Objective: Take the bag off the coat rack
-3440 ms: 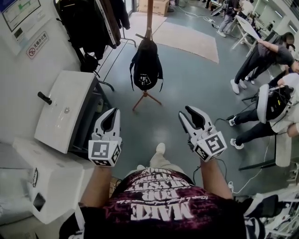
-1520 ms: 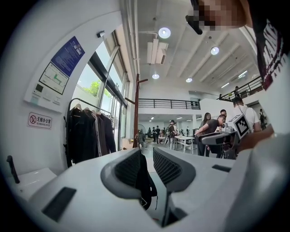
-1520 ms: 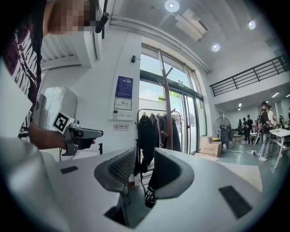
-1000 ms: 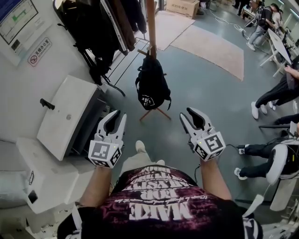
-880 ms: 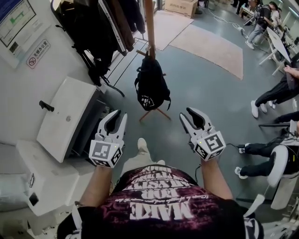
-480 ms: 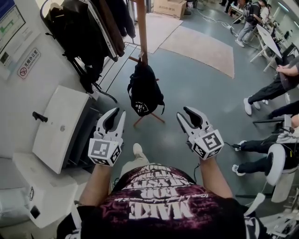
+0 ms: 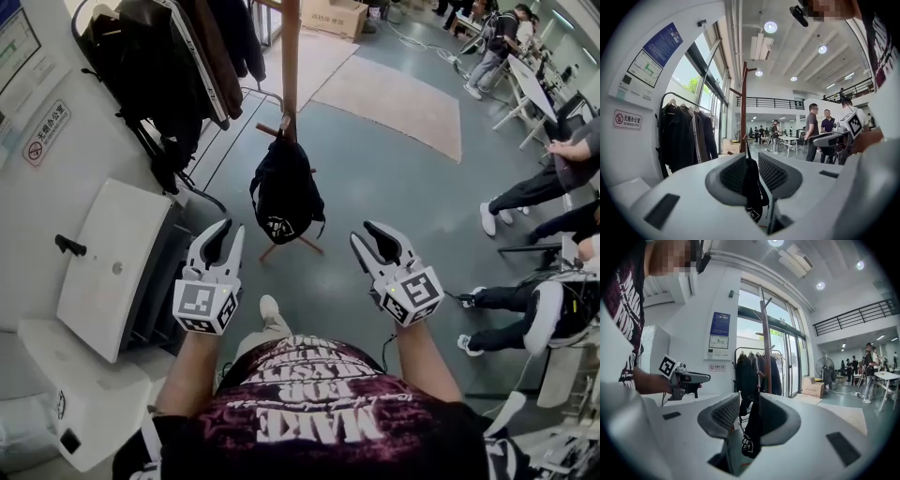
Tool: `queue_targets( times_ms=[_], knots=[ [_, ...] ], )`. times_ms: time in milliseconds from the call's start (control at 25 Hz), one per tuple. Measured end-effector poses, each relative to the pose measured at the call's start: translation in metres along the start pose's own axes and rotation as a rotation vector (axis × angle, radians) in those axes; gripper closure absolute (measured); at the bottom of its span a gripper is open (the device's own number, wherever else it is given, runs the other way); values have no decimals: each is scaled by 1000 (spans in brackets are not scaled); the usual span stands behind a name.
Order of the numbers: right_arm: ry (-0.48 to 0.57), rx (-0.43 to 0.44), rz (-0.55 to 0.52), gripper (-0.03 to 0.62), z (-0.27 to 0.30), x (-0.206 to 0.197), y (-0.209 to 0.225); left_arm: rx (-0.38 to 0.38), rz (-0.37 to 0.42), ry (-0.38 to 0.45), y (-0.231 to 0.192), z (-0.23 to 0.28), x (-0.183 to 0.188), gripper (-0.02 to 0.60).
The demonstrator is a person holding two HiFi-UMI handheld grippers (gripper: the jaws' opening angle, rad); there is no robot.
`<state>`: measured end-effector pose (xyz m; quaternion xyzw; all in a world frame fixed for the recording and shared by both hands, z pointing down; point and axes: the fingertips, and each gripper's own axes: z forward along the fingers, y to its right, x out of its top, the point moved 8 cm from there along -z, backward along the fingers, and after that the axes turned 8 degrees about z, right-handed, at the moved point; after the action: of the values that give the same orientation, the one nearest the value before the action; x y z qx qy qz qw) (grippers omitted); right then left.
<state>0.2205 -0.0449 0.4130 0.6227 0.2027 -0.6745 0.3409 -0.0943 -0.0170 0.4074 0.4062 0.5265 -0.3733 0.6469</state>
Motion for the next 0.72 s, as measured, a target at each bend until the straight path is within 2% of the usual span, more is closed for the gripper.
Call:
queue_targets(
  times_ms=[720],
  knots=[
    [-17,-20,41,456,75,6,19,-53,-27,5,-54,59,-8,502]
  ],
)
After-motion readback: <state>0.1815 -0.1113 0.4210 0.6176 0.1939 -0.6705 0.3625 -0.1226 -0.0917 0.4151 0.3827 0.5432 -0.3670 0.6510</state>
